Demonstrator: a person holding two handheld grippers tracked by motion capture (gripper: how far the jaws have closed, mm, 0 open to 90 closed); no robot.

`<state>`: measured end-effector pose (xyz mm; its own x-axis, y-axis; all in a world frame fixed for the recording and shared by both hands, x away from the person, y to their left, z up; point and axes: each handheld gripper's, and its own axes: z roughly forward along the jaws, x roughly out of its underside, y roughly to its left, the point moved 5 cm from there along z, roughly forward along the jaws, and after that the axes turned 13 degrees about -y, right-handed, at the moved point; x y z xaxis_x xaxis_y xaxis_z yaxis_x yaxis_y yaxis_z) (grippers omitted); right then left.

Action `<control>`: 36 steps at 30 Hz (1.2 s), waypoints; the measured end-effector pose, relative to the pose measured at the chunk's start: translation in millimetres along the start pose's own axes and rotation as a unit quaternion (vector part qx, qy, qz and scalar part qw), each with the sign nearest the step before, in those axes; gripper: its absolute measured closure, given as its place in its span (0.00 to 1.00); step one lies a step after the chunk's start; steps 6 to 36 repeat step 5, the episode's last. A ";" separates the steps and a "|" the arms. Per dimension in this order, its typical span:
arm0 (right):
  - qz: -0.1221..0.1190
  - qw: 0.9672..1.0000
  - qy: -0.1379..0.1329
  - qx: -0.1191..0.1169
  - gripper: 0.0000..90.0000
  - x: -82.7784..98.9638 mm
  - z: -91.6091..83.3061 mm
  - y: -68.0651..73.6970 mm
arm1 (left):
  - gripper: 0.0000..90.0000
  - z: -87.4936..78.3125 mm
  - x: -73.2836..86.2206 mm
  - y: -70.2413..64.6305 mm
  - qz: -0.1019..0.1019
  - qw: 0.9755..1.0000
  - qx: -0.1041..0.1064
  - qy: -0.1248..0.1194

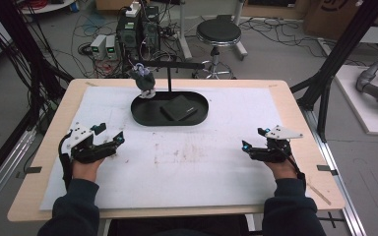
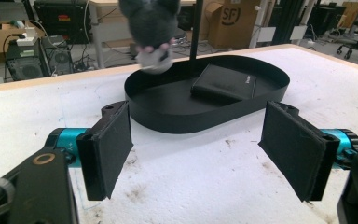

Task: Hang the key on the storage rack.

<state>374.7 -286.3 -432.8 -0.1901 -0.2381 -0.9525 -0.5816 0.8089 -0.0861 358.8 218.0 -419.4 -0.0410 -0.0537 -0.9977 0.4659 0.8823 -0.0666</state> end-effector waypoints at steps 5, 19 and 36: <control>0.000 1.000 0.002 0.001 0.24 0.3 0.5 -0.1 | 0.27 -0.3 1.4 2.2 -0.003 1.000 -0.003 0.001; 0.000 1.000 0.002 0.001 0.24 0.3 0.5 -0.1 | 0.27 -0.3 1.4 2.2 -0.003 1.000 -0.003 0.001; 0.000 1.000 0.002 0.001 0.24 0.3 0.5 -0.1 | 0.27 -0.3 1.4 2.2 -0.003 1.000 -0.003 0.001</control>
